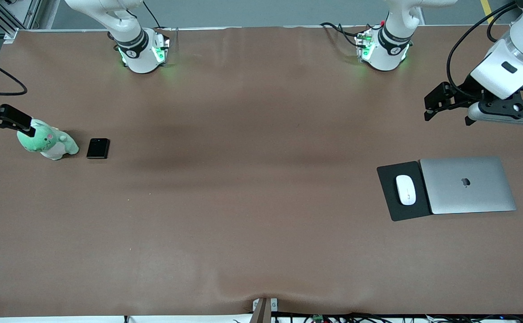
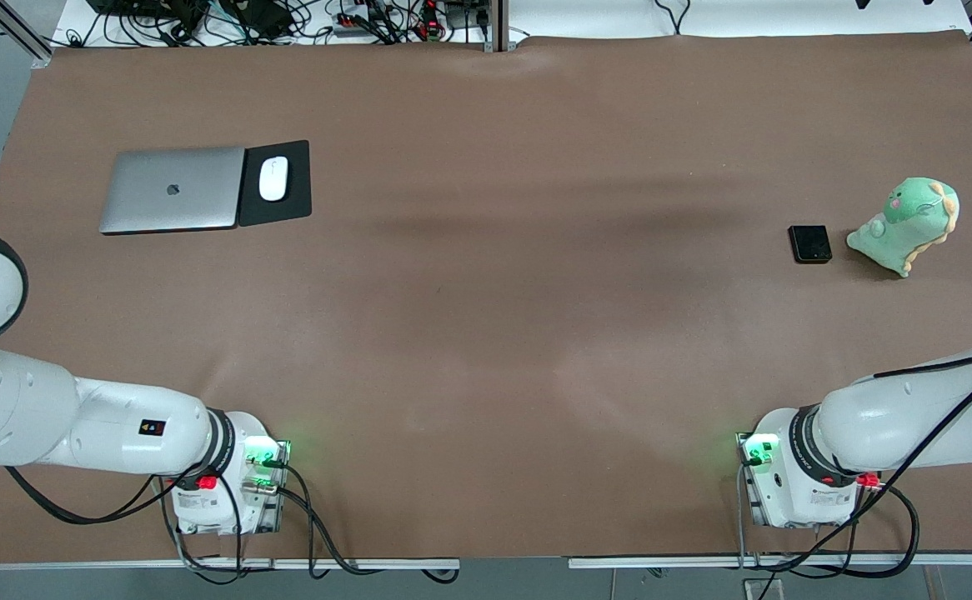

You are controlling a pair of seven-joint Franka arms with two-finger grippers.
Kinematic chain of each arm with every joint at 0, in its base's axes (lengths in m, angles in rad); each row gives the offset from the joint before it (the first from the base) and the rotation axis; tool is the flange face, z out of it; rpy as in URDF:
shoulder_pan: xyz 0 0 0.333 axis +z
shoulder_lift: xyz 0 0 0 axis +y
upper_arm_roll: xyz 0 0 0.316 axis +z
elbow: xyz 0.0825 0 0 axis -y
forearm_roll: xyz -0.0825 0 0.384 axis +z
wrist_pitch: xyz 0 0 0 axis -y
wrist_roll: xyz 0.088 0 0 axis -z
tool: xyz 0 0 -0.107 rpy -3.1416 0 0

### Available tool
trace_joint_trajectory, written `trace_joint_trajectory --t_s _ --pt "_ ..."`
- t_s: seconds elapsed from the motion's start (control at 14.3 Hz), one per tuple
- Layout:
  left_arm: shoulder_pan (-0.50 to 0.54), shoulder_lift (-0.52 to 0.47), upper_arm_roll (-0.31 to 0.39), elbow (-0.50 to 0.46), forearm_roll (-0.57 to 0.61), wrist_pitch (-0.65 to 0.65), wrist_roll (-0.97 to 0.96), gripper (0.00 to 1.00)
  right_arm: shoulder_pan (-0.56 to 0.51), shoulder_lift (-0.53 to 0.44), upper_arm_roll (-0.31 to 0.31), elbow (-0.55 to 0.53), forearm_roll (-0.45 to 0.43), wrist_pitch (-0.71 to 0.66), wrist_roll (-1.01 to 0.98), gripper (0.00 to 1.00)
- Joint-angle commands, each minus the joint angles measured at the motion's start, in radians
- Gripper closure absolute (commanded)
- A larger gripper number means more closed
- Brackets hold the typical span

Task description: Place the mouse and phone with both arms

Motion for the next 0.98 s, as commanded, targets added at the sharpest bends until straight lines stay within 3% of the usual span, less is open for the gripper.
trace_joint_trajectory --t_s 0.0,0.21,0.35,0.91 --pt "0.01 -0.018 -0.009 0.004 -0.013 -0.02 -0.025 0.0 0.006 -0.007 -0.009 -0.009 0.002 0.006 0.018 0.0" --pt "0.007 -0.022 -0.005 0.013 -0.011 -0.02 -0.028 0.0 -0.023 -0.012 -0.001 -0.011 0.001 0.004 0.019 0.0" --pt "0.001 -0.021 -0.003 0.03 -0.008 -0.04 -0.026 0.0 -0.093 -0.013 0.077 -0.014 0.001 0.016 0.019 0.0" --pt "-0.009 -0.015 0.023 0.031 -0.007 -0.046 -0.014 0.0 -0.092 -0.01 0.076 -0.025 0.001 0.043 0.018 0.0"
